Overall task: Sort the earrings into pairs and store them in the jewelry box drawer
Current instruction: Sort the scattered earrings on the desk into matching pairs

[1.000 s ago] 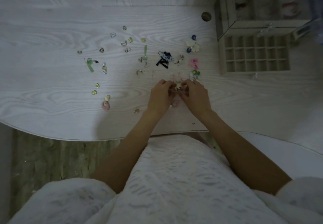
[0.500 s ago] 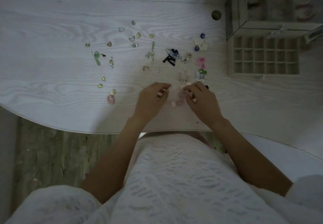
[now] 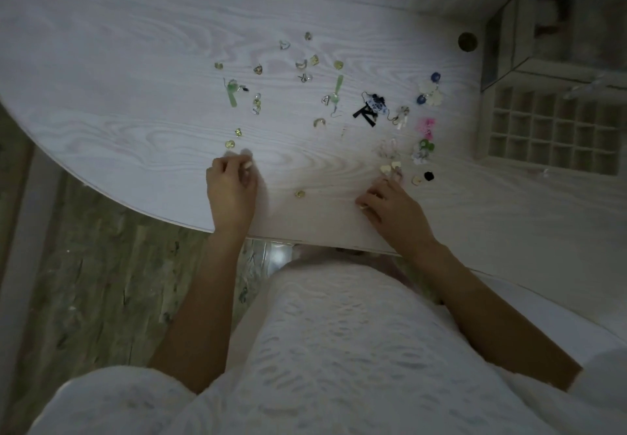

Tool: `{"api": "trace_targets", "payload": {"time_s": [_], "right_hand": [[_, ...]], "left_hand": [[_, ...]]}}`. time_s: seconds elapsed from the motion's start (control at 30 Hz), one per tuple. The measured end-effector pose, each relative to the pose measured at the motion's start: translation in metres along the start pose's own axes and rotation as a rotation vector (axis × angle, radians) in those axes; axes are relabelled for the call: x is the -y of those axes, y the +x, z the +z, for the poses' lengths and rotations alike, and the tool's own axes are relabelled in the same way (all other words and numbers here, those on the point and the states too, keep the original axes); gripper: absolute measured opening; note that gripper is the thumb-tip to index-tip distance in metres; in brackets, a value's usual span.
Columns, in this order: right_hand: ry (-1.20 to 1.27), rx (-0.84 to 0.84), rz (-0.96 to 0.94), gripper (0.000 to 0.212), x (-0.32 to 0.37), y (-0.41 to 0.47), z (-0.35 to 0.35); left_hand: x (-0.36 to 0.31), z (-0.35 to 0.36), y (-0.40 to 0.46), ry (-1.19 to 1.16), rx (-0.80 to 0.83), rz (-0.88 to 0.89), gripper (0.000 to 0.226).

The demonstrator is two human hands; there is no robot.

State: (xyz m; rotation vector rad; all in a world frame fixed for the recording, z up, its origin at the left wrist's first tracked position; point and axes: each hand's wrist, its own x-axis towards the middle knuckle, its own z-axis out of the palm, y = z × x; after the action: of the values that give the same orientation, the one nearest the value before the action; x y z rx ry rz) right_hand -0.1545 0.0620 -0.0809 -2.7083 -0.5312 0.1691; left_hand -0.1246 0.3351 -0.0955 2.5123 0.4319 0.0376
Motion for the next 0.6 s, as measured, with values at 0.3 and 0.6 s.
{"api": "trace_targets", "payload": {"time_s": [0.3, 0.6], "right_hand": [[0.013, -0.013, 0.201, 0.007, 0.002, -0.013, 0.002], [0.187, -0.070, 0.524, 0.017, -0.011, -0.032, -0.008]], "left_hand": [[0.005, -0.008, -0.038, -0.051, -0.039, -0.056, 0.023], [-0.063, 0.032, -0.088, -0.239, 0.180, 0.373, 0.025]]}}
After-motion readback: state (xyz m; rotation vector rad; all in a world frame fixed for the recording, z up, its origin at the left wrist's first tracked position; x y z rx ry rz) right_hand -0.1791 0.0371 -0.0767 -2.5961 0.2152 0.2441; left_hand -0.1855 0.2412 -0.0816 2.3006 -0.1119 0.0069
